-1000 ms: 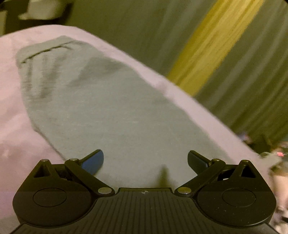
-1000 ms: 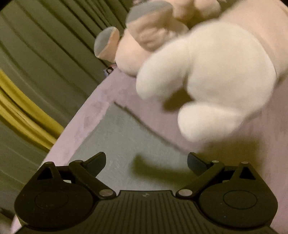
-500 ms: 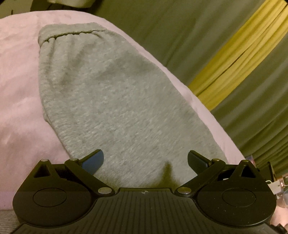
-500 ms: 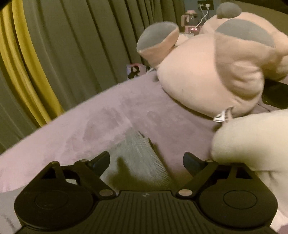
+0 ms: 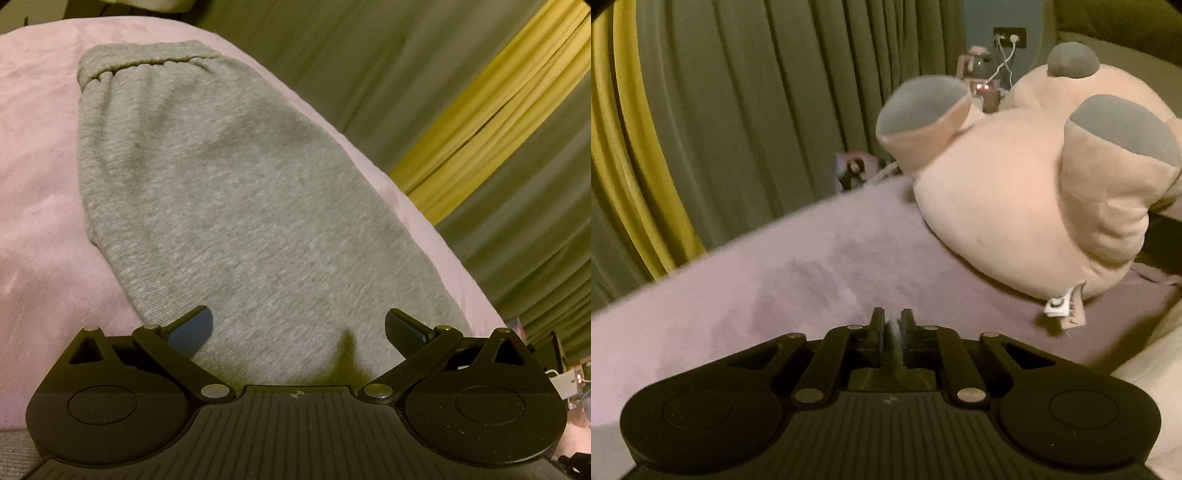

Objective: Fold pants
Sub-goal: 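Close and reopen the right tool at the folded hem corner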

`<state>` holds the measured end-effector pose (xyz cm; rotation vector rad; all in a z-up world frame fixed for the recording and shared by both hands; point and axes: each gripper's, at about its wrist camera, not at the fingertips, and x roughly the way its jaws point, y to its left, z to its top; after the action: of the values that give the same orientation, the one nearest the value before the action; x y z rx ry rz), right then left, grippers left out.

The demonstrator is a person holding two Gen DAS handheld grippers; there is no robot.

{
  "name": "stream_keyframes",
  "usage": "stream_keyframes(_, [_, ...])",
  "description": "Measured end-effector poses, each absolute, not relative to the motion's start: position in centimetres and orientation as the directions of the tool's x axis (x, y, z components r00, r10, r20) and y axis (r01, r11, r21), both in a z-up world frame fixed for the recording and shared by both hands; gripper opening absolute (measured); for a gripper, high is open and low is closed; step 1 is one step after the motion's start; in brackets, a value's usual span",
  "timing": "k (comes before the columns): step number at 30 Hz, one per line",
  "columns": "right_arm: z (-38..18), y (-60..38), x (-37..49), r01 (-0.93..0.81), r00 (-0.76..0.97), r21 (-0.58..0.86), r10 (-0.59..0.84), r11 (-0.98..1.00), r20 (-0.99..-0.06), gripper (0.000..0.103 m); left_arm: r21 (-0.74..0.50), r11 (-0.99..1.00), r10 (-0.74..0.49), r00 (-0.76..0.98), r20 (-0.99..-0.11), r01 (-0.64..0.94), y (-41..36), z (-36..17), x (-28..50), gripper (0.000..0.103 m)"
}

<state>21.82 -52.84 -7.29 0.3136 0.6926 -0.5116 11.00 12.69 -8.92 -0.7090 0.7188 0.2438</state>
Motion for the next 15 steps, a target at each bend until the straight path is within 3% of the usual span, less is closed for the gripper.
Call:
stream_keyframes(1, [-6.7, -52.4, 21.3, 0.553, 0.658, 0.094, -0.365, 0.828, -0.659, 0.022, -0.510, 0.742, -0.032, 0.738, -0.674, -0.435, 12.7, -8.9, 10.9, 0.103])
stream_keyframes(3, [-5.4, -51.5, 18.9, 0.550, 0.718, 0.150, -0.374, 0.822, -0.587, 0.057, -0.512, 0.741, -0.033, 0.737, -0.675, -0.435, 12.8, -9.0, 11.0, 0.103])
stream_keyframes(5, [-4.4, -50.7, 15.6, 0.532, 0.767, 0.236, -0.345, 0.813, -0.540, 0.068, -0.510, 0.742, -0.033, 0.736, -0.676, -0.435, 12.7, -9.0, 11.0, 0.103])
stream_keyframes(7, [-4.8, -50.2, 12.8, 0.483, 0.803, 0.332, -0.258, 0.811, -0.538, 0.068, -0.509, 0.743, -0.034, 0.735, -0.677, -0.435, 12.7, -9.0, 11.0, 0.103])
stream_keyframes(10, [-7.3, -49.9, 9.9, 0.437, 0.783, 0.445, -0.087, 0.782, -0.616, 0.066, -0.509, 0.744, -0.036, 0.735, -0.678, -0.433, 12.7, -8.9, 11.0, 0.103])
stream_keyframes(11, [-8.3, -50.1, 9.3, 0.446, 0.767, 0.473, -0.051, 0.760, -0.640, 0.060, -0.512, 0.743, -0.039, 0.736, -0.676, -0.431, 12.7, -8.9, 11.0, 0.103])
stream_keyframes(13, [-10.4, -50.7, 8.3, 0.482, 0.734, 0.519, -0.002, 0.706, -0.679, 0.058, -0.521, 0.737, -0.044, 0.738, -0.673, -0.431, 12.8, -8.9, 10.8, 0.103])
stream_keyframes(15, [-11.4, -51.2, 7.6, 0.524, 0.706, 0.499, -0.024, 0.690, -0.707, 0.035, -0.522, 0.736, -0.045, 0.738, -0.673, -0.431, 12.8, -8.8, 10.7, 0.103])
